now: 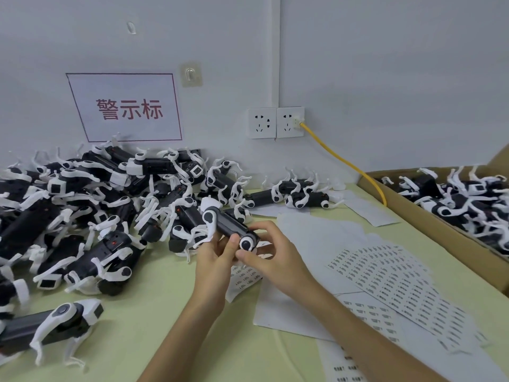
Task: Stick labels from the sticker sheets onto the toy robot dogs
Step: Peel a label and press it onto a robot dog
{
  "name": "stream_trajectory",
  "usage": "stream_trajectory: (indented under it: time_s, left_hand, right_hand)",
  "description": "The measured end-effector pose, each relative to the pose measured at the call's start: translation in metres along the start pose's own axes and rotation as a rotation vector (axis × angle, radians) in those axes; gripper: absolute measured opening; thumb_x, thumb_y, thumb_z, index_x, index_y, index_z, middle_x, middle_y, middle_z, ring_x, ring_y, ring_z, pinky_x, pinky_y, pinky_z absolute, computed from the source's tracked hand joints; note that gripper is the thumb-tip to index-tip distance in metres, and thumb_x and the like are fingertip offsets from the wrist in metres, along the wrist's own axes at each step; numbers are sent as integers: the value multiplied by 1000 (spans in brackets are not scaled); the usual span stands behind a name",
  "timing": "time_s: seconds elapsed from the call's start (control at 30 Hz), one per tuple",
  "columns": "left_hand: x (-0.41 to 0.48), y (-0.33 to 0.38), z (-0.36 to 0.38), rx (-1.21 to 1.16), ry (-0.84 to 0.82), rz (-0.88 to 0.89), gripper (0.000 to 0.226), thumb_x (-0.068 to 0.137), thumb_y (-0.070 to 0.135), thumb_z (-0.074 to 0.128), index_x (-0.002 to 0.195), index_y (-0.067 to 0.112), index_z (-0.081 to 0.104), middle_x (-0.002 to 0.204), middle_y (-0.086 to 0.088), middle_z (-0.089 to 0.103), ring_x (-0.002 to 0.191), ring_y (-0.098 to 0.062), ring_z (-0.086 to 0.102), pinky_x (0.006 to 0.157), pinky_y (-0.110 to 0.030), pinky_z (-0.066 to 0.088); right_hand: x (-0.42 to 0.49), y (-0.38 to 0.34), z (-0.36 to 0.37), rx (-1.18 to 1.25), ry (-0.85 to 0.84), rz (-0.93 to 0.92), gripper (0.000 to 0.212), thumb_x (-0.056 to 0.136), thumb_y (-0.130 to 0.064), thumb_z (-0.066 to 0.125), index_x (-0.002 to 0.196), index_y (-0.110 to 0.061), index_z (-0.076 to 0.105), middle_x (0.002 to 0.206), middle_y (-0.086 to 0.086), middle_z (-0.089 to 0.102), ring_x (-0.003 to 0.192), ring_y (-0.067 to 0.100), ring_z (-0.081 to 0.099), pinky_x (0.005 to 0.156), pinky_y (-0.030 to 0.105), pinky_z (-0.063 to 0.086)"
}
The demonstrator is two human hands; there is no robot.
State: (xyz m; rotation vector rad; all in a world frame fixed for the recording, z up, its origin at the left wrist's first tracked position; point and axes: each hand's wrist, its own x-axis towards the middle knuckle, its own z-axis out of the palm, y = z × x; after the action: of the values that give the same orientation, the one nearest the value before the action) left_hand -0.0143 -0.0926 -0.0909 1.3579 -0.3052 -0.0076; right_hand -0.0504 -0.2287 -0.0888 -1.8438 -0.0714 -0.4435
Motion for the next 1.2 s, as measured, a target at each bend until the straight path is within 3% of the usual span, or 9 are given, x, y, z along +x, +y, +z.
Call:
stream_trajectory:
  time_s: [0.1,0.27,0.37,0.43,0.53,0.67,0.87,1.03,1.2]
  left_hand:
    - [2,-2,-1,-19,-53,-72,21,107,17,53,122,11,66,107,-9,79,98,-25,77,79,-31,60]
    - [3,-3,0,5,-101,-239,21,108,24,49,118,15,66,104,-2,80,83,-16,76,71,-28,60]
    - [0,-2,3,68,-185,-238,25,109,26,47,120,22,69,111,3,79,84,-14,74,77,-27,59]
    - [-2,1,2,80,-214,-223,30,109,24,45,119,19,73,113,1,79,84,-16,72,83,-31,58]
    - [-2,4,2,72,-202,-223,33,110,20,43,117,13,74,110,-4,79,86,-21,71,87,-36,56]
    - [0,5,3,76,-131,-193,31,109,17,45,111,11,75,104,-5,80,87,-23,70,85,-37,54]
    - [-2,4,-3,404,126,96,26,101,7,56,103,26,75,103,10,75,98,-13,68,72,-29,51]
    - [5,0,-16,845,397,225,50,90,9,71,138,18,61,148,-7,53,134,-31,44,107,-44,36]
    - [14,-5,-30,989,340,50,71,92,20,70,157,19,41,166,-5,30,147,-34,32,115,-54,33]
  right_hand:
    - [0,-2,-3,-24,7,27,41,73,-41,87,106,-38,63,97,-10,73,86,7,70,79,25,57]
    - [14,-2,-21,206,78,353,30,79,-48,80,92,-20,75,97,11,76,89,32,73,90,48,60]
    - [22,-8,-48,647,149,524,47,84,-39,77,114,-4,70,107,18,72,76,29,71,61,32,59]
    - [26,-10,-76,1105,284,415,70,77,-34,82,134,1,60,123,23,68,80,32,72,60,29,60]
    - [23,-7,-133,1583,417,-4,70,94,-49,64,144,-3,48,142,26,57,115,43,67,102,47,53]
    - [17,7,-151,1390,491,16,58,101,-51,51,143,-11,52,137,14,65,120,35,67,96,42,52]
    - [26,2,-112,1025,430,265,36,98,-35,54,121,-13,69,99,6,74,73,19,68,70,29,44]
    - [28,0,-85,653,287,351,24,95,-27,57,108,-13,72,84,4,68,61,15,58,61,27,40]
    - [26,1,-72,519,202,367,20,97,-25,58,100,-11,72,78,4,66,59,15,55,60,27,39]
